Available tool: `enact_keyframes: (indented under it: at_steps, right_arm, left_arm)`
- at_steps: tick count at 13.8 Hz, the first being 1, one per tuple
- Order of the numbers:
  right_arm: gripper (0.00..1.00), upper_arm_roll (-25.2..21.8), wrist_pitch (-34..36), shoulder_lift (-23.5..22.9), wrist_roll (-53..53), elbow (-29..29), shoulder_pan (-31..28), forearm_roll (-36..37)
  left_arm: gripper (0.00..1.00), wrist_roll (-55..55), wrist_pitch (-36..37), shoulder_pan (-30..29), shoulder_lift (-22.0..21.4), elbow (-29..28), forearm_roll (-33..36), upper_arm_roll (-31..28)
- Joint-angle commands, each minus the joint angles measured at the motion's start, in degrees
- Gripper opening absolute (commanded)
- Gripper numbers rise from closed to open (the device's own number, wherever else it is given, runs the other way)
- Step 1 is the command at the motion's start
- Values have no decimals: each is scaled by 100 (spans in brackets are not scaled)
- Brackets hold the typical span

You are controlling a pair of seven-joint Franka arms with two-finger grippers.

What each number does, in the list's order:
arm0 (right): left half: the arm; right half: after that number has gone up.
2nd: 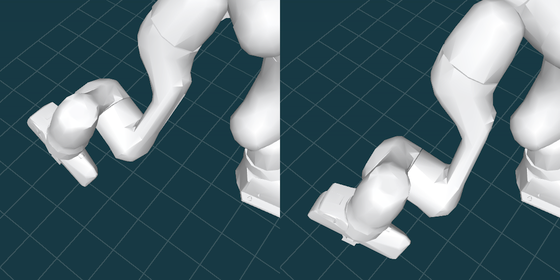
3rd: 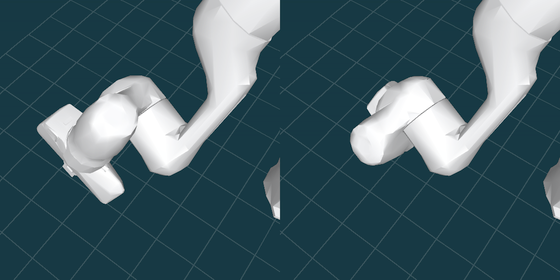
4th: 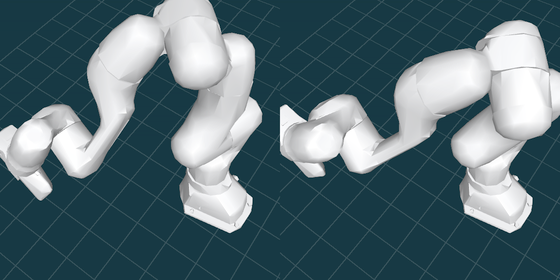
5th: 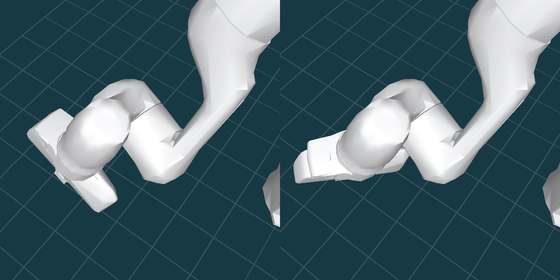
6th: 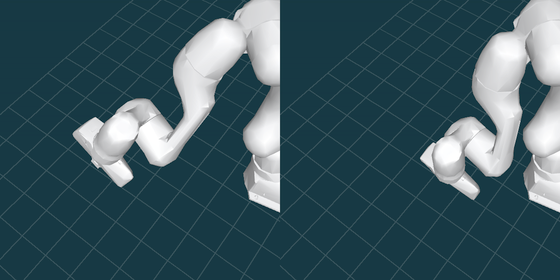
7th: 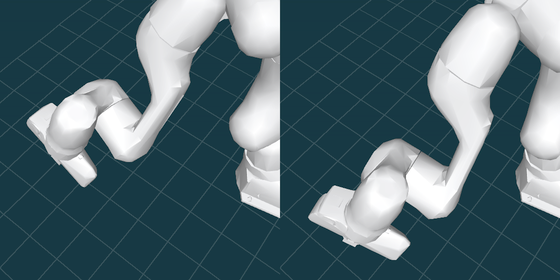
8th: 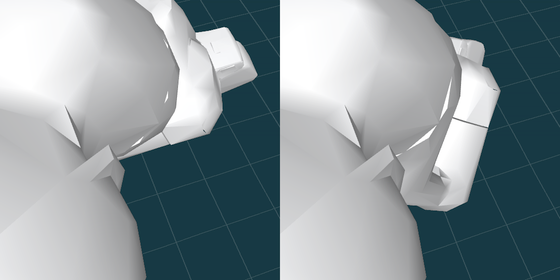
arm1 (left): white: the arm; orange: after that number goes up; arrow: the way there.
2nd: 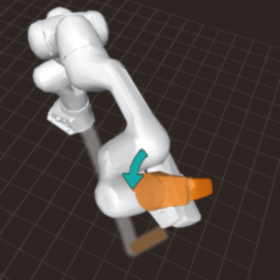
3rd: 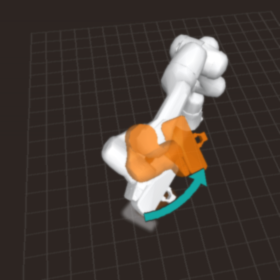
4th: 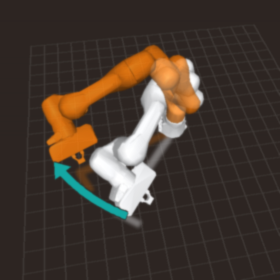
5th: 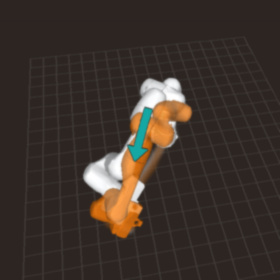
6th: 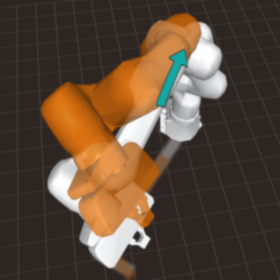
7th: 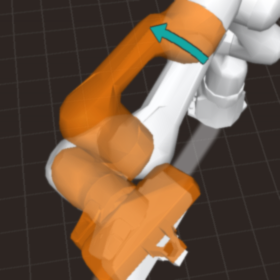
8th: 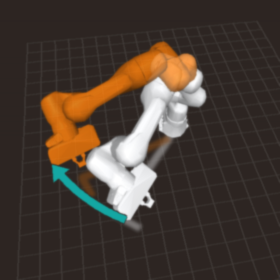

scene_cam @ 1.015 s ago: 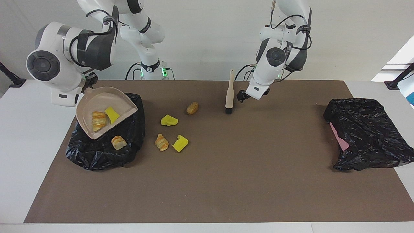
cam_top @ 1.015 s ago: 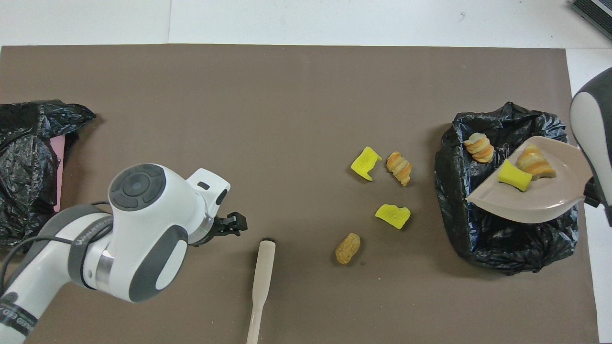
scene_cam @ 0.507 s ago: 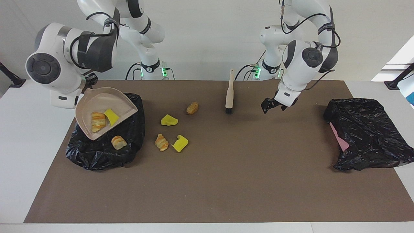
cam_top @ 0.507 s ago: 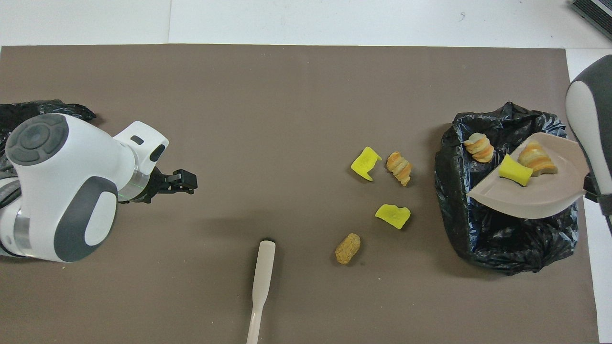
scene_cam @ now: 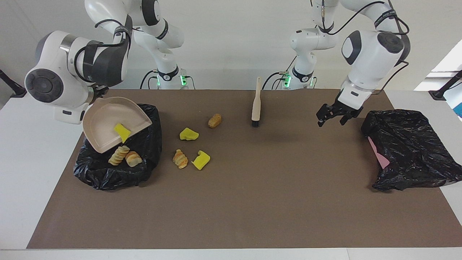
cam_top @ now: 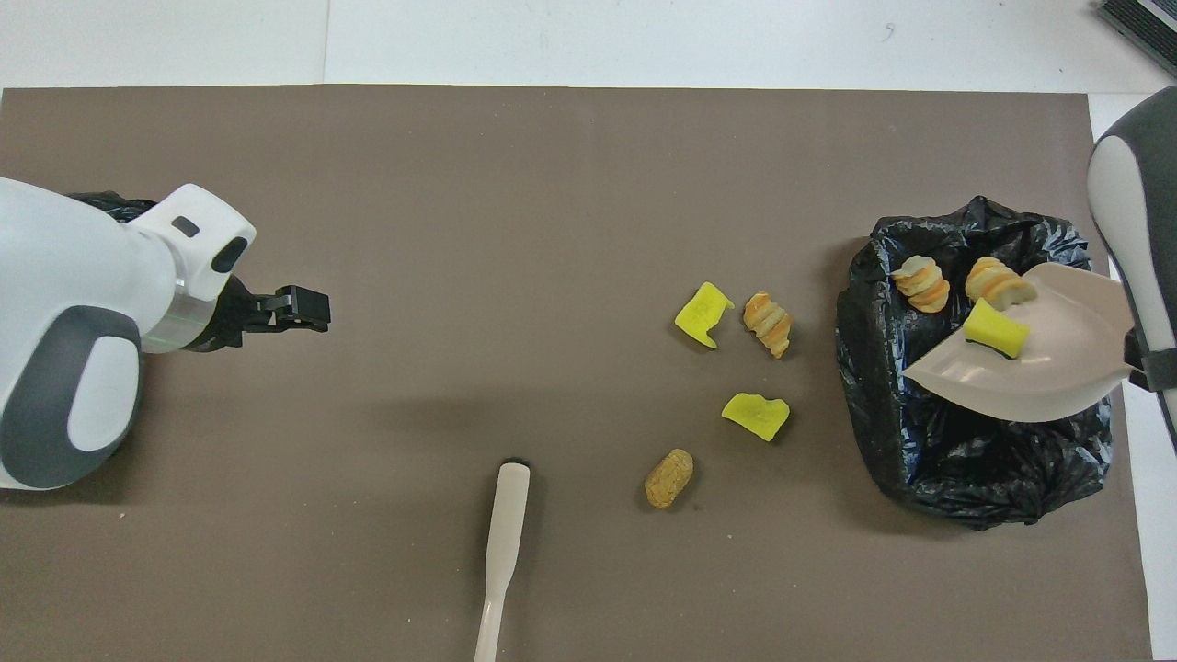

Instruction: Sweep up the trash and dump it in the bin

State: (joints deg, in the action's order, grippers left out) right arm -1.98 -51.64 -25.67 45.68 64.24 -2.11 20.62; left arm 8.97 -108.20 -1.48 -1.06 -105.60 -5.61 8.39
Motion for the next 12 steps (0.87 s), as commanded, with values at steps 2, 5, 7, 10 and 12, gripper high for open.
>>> enact_keyframes:
  at_steps: [2, 5, 7, 10, 12]
  right_arm:
    - [0, -22, 251, -70, -86, -123, -9, 109]
    - [0, 92, 67, 184, -129, -123, 35, 74]
    - [0, 102, -74, 290, -244, -131, 210, 56]
    - [0, 259, -487, 615, -367, -105, 386, 48]
    - [0, 548, -863, 668, -472, -114, 396, -258]
  left_arm:
    - [100, -843, 711, -19, -16, 776, 87, -477]
    - [100, -853, 1553, 16, -60, 1234, 139, -732]
    - [100, -862, 1889, 568, -69, 1410, 638, -1030]
    - [100, -853, 2075, 570, -174, 1394, 614, -997]
    - [100, -862, 2092, 544, -236, 1350, 509, -1006]
